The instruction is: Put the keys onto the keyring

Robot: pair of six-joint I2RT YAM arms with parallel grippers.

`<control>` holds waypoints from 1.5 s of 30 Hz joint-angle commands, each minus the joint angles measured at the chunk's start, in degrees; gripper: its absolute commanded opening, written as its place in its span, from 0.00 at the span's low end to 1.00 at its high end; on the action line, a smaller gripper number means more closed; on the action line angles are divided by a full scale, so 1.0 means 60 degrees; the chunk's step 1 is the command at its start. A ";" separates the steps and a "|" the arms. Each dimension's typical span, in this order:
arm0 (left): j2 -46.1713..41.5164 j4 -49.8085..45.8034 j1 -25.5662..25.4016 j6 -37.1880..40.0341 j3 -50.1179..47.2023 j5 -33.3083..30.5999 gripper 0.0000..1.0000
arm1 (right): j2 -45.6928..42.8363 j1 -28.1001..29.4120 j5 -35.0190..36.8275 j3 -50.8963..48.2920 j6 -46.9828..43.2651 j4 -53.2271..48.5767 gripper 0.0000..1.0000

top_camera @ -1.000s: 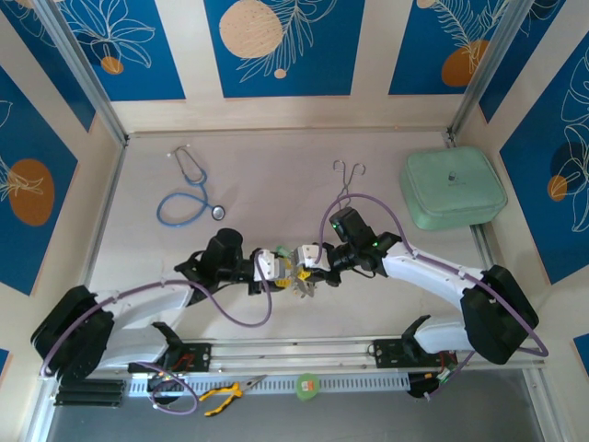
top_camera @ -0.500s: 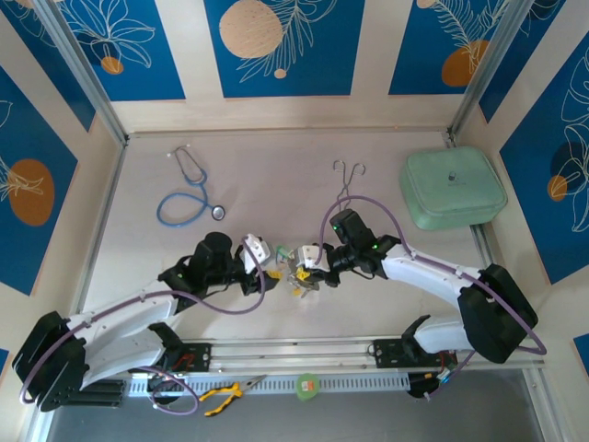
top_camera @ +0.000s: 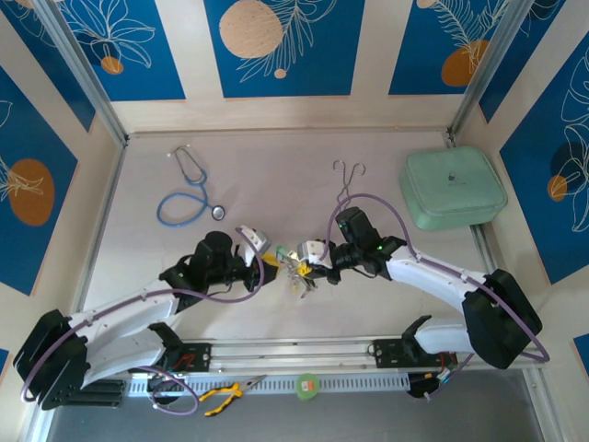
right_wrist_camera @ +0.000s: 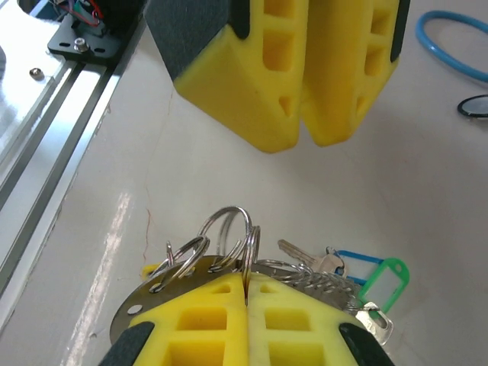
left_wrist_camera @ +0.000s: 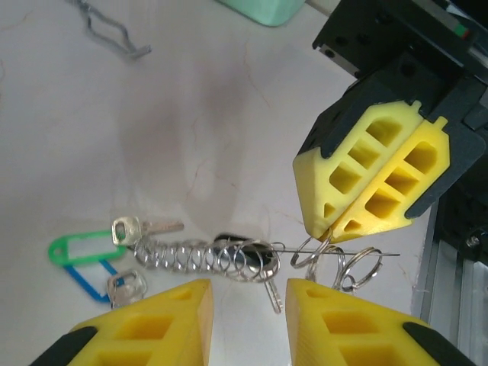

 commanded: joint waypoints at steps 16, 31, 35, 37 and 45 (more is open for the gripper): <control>0.0908 0.1620 -0.0067 0.1866 -0.0242 0.1697 0.19 | -0.0480 -0.0239 -0.0582 -0.0122 0.0173 0.0059 0.00; -0.0632 -0.0122 -0.0067 0.4326 -0.0388 0.1494 0.18 | -0.0436 -0.0035 -0.0229 -0.0062 -0.0160 -0.0299 0.00; -0.0731 -0.0671 -0.0072 0.5178 -0.0135 0.1543 0.16 | -0.0393 0.0036 -0.0228 -0.0048 -0.0192 -0.0298 0.00; -0.0538 -0.0960 -0.0074 0.5589 0.0080 0.1798 0.16 | -0.0377 0.0052 -0.0225 -0.0033 -0.0203 -0.0302 0.00; 0.0126 -0.0232 -0.0081 0.5847 0.0274 0.1876 0.19 | -0.0377 0.0126 -0.0143 -0.0017 -0.0250 -0.0413 0.00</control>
